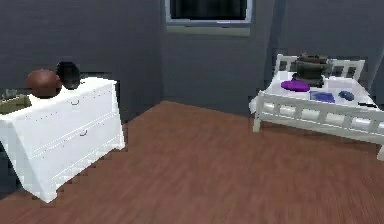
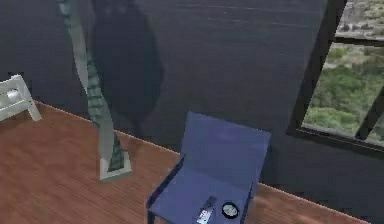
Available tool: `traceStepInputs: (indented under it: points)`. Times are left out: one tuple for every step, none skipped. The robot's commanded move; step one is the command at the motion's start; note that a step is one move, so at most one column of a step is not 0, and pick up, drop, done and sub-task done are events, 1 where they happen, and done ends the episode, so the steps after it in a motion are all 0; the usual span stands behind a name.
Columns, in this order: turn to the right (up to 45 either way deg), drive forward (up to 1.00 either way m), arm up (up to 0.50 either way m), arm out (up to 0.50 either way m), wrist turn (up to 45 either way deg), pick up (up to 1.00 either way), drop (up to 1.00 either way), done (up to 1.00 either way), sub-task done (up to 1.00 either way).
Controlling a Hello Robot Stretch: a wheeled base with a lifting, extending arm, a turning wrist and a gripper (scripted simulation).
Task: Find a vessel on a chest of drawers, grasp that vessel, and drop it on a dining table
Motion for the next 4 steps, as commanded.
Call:
traceStepInputs:
  points:
    - [-24.0,0.0,0.0,0.0,0.0,0.0,0.0,0.0,0.0]
    - [0.0,0.3,0.0,0.0,0.0,0.0,0.0,0.0,0.0]
    - [-45.0,0.0,0.0,0.0,0.0,0.0,0.0,0.0,0.0]
    - [-3.0,0.0,0.0,0.0,0.0,0.0,0.0,0.0,0.0]
